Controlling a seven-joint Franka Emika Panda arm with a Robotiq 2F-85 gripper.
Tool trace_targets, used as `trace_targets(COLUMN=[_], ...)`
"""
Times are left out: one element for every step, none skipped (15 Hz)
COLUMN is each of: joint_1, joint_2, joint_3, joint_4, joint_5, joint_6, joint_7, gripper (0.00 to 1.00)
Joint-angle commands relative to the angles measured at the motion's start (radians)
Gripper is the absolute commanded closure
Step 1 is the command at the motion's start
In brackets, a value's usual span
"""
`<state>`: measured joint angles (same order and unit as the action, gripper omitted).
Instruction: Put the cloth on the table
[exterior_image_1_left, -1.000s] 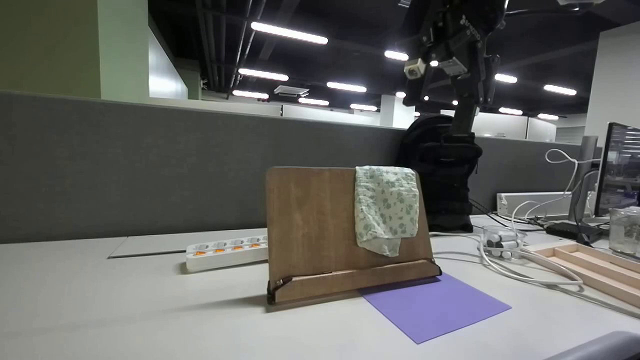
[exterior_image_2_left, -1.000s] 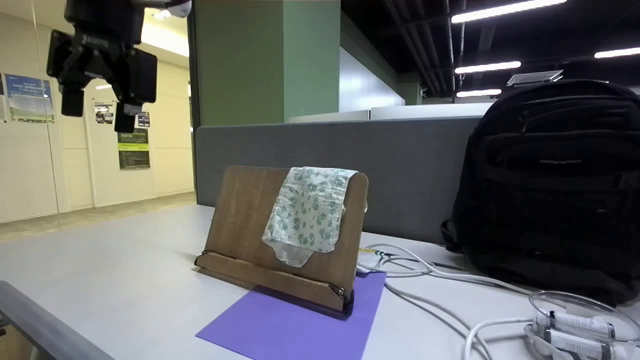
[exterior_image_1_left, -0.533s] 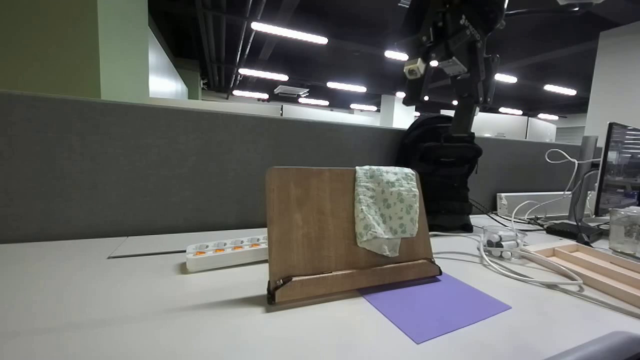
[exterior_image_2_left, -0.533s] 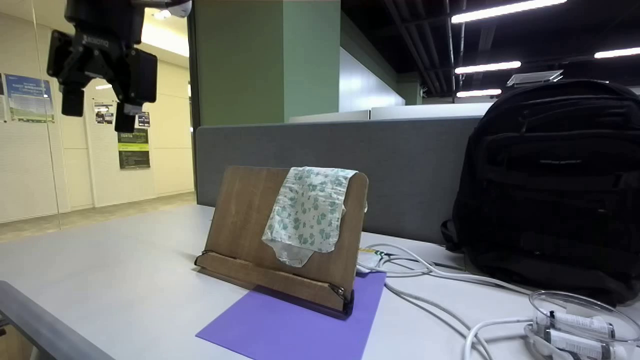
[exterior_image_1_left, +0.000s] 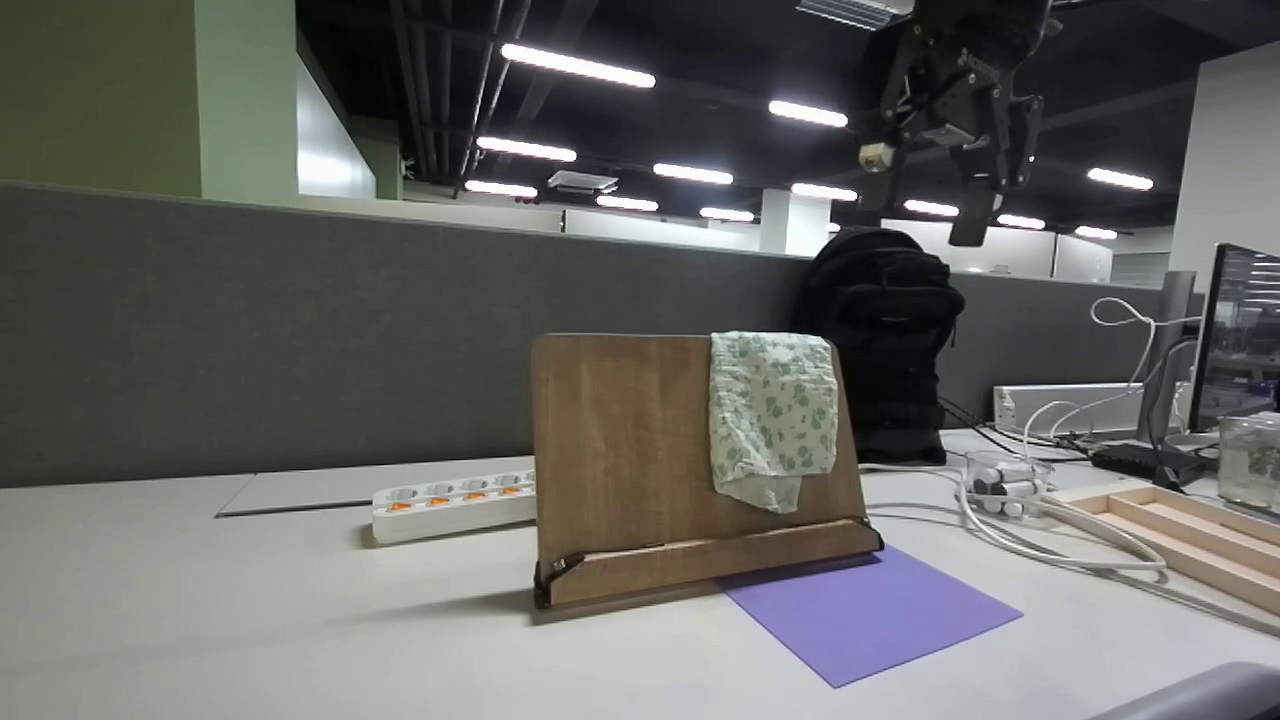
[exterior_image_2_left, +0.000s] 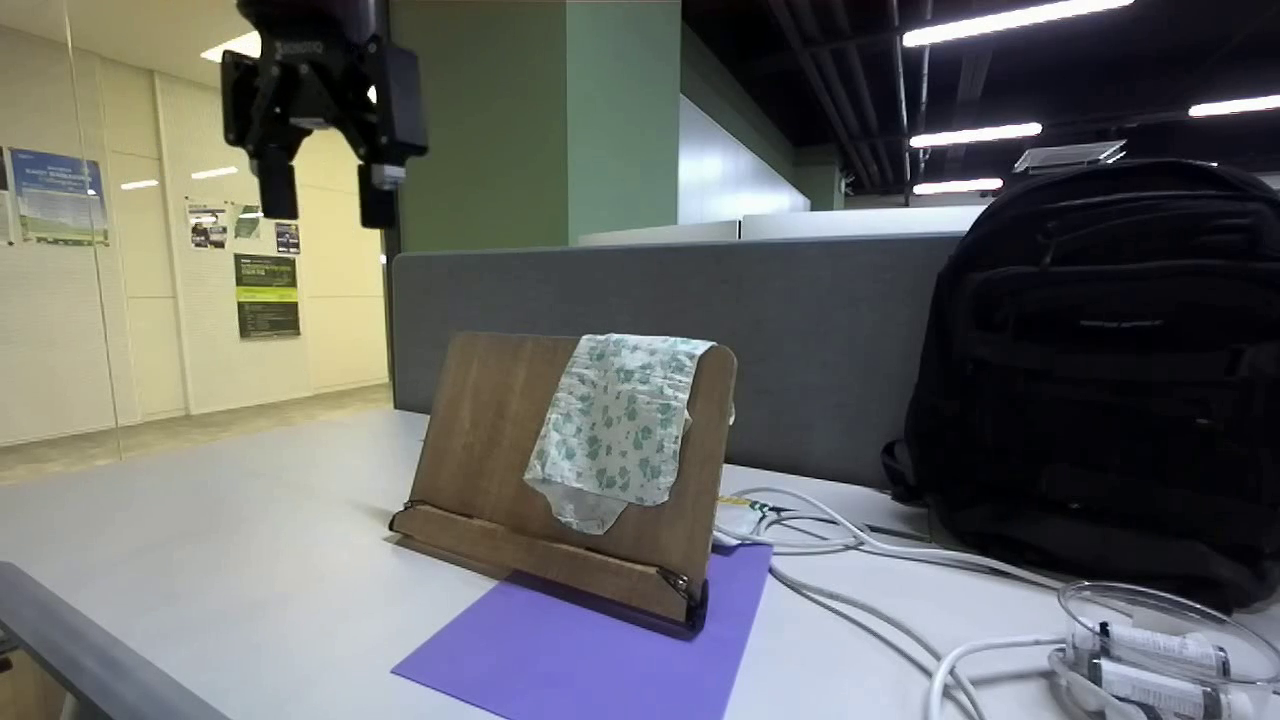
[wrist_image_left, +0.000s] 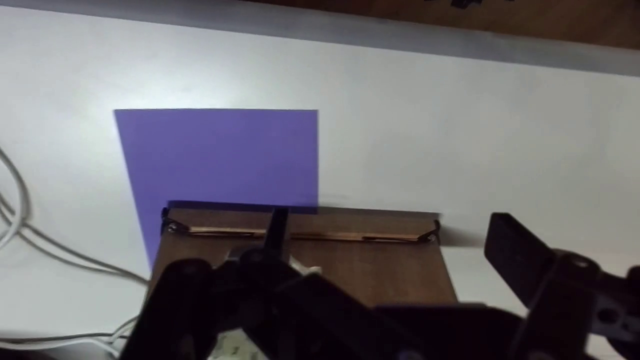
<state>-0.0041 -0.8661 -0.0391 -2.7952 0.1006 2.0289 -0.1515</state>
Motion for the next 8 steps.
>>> trace_targets(joint_1=[-0.078, -0.093, -0.099, -0.104, -0.103, -0.103, -0.104, -0.094], joint_2=[0.074, 0.106, 0.147, 0.184, 0.226, 0.265, 0.305, 0.199], joint_3=[-0.005, -0.008, -0.017, -0.023, -0.029, -0.032, -0.034, -0.039], joint_4=[0.048, 0.064, 0.085, 0.103, 0.124, 0.144, 0.167, 0.09], joint_5=[-0.098, -0.12, -0.131, -0.138, -0.14, -0.144, -0.137, -0.134], joint_6=[0.063, 0.082, 0.1, 0.112, 0.126, 0.139, 0.161, 0.148], joint_7=[0.04, 0.037, 0.03, 0.027, 0.022, 0.02, 0.037, 0.01], gripper=[0.0, 0.0, 0.0, 0.0, 0.0, 0.0, 0.0, 0.0])
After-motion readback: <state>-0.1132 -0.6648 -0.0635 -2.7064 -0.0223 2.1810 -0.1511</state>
